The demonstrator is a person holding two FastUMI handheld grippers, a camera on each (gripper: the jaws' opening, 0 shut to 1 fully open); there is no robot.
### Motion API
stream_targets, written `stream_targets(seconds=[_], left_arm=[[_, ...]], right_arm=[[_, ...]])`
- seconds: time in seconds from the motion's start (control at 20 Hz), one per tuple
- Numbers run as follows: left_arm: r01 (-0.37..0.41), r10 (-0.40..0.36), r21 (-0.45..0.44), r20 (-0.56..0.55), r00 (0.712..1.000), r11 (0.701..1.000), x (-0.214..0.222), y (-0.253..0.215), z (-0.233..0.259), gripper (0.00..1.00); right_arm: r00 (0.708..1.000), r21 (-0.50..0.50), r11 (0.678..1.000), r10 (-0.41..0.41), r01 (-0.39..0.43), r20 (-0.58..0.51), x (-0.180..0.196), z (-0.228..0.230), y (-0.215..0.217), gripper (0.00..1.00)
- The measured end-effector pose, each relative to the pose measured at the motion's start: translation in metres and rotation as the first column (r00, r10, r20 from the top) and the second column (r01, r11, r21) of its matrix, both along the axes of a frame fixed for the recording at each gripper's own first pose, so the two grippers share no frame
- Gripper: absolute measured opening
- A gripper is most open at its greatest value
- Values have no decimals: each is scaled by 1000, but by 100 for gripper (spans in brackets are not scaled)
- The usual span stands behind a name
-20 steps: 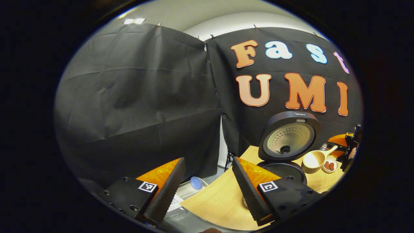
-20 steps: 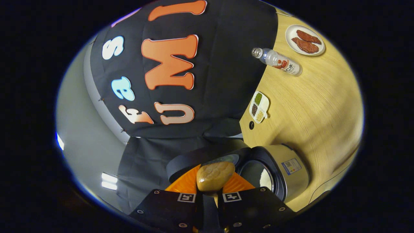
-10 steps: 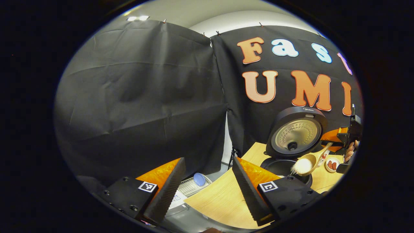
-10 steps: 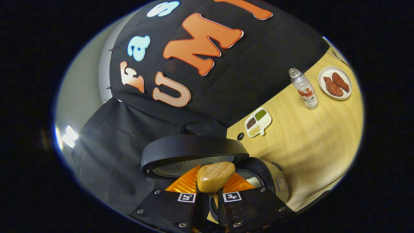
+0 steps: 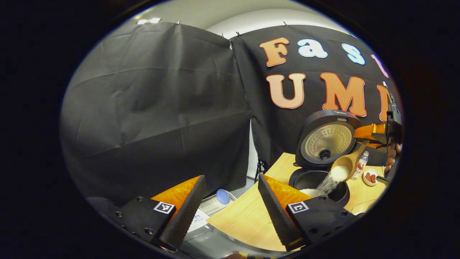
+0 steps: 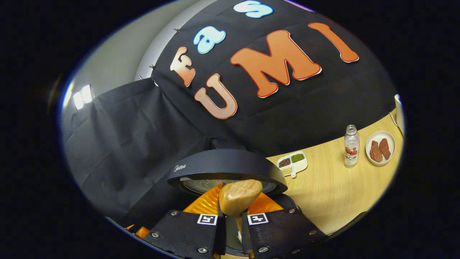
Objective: Close the left gripper, press the button to open the rice cooker; take a wooden spoon from the chopstick holder with the right hand, scoop a spoonful of rice and pour it into the rice cooker, then put the wooden spoon back into the chopstick holder.
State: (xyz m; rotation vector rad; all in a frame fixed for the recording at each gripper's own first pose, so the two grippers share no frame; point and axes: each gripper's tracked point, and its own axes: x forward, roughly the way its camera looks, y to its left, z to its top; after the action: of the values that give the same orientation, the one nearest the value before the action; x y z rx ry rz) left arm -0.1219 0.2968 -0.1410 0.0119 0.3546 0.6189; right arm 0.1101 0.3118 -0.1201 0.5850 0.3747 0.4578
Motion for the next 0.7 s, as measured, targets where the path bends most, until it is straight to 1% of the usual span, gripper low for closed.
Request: stream_targets(seconds=[0.2,0.35,0.45,0.5,0.7], left_arm=[[3,-3,0,-13,1000,1000,1,2,-5,99],[11,-11,-2,-22,1000,1000,2,0,-7,99],[10,-10,-4,-24,1000,1000,1,2,-7,100],[9,-9,-3,-23,1000,1000,1,3,-7,99],[22,-22,-10,-24,999,1000,0,0,-10,99]], right_arm=[[996,-84,996,24,-16,88,-5,10,6,16],[986,-168,984,77,-52,146,-13,8,21,16],[980,-207,975,112,-77,164,-20,6,31,16],[977,-226,970,126,-85,174,-22,6,34,16],[945,-342,935,188,-90,266,-25,13,39,16]])
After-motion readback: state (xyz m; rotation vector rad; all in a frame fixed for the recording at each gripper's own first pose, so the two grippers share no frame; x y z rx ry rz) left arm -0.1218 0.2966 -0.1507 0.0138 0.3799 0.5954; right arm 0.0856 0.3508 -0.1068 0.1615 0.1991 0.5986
